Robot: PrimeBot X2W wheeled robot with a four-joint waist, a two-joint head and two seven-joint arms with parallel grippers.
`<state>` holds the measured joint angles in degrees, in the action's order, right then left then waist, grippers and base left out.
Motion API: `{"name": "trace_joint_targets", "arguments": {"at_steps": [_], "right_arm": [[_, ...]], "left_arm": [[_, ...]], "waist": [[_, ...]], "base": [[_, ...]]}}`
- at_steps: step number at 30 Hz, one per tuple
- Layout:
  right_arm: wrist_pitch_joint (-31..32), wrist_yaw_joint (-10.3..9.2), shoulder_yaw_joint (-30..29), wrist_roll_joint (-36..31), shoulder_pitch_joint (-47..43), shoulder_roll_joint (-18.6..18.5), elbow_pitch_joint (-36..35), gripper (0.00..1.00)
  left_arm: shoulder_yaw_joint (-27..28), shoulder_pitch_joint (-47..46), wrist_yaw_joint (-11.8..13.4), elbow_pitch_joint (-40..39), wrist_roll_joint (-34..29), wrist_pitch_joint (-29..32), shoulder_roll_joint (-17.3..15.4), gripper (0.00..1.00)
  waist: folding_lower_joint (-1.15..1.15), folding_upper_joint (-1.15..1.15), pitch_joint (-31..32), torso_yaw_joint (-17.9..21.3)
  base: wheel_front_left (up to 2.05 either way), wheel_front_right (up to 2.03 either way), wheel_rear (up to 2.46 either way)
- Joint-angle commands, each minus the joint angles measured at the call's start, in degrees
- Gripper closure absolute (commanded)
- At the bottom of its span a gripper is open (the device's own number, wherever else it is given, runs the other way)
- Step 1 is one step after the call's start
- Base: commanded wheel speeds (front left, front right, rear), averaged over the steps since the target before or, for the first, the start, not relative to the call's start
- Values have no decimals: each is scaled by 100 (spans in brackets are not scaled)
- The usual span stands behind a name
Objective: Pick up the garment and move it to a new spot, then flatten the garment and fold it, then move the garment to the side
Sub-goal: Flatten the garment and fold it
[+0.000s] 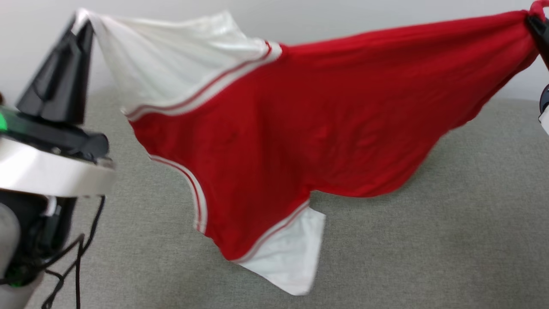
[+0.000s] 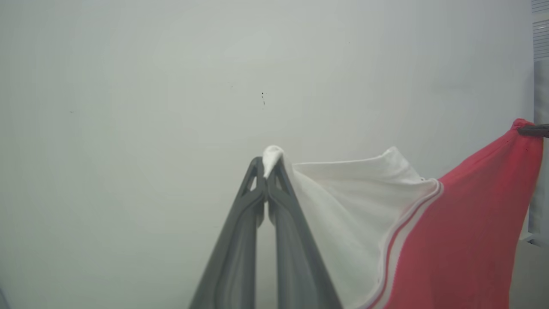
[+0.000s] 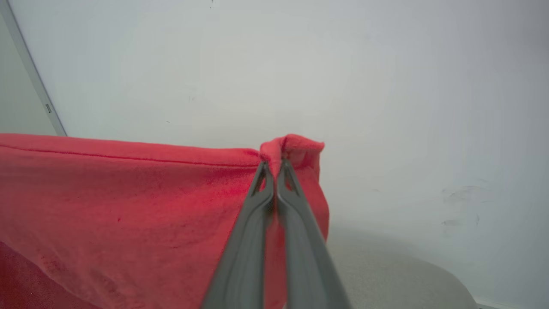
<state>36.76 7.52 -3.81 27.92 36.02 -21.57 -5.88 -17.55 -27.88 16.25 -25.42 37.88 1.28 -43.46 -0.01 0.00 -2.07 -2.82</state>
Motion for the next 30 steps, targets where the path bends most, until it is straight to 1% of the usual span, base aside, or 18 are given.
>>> {"name": "trace_joint_targets", "arguments": {"at_steps": [1,3,5,7,11,14,20,22,26,30], "right_arm": [[-28,-6,-44,-46,-56,68,-86,100],[-33,-6,-108,-93,-42,146,-238,100],[-54,-7,-271,-170,59,322,-531,100],[-85,-7,-363,-220,171,397,-639,100],[-189,-7,-483,-306,412,512,-788,100],[-287,-7,-540,-399,672,540,-799,100],[-455,-8,-560,-592,1359,563,-696,100],[-529,-8,-550,-696,1637,533,-578,100],[-715,-8,-443,-881,2310,477,-216,100],[-977,-9,-305,-1121,3084,444,353,100]], "left_arm": [[82,-123,57,-4,-50,-52,-16,100],[171,-280,110,-9,-116,-103,-32,100],[319,-647,160,-20,-247,-180,-67,100],[386,-847,146,-11,-292,-195,-91,100],[473,-1339,42,69,-353,-172,-203,100],[516,-1760,-99,268,-383,-157,-288,100],[512,-2787,-568,816,-469,-51,-578,100],[431,-3174,-757,1050,-513,-18,-612,100],[238,-4062,-1138,1668,-669,26,-613,100],[-12,-5062,-1501,2457,-923,19,-504,100]], "waist": [[1,0,-18,39],[1,0,-58,77],[1,0,-214,127],[1,0,-326,143],[1,0,-661,166],[1,0,-959,170],[1,0,-1714,152],[1,0,-1968,129],[1,0,-2448,84],[1,0,-2894,52]], "base": [[0,0,0],[0,0,0],[0,0,0],[0,0,0],[0,0,0],[0,0,0],[0,0,0],[0,0,0],[0,0,0],[0,0,0]]}}
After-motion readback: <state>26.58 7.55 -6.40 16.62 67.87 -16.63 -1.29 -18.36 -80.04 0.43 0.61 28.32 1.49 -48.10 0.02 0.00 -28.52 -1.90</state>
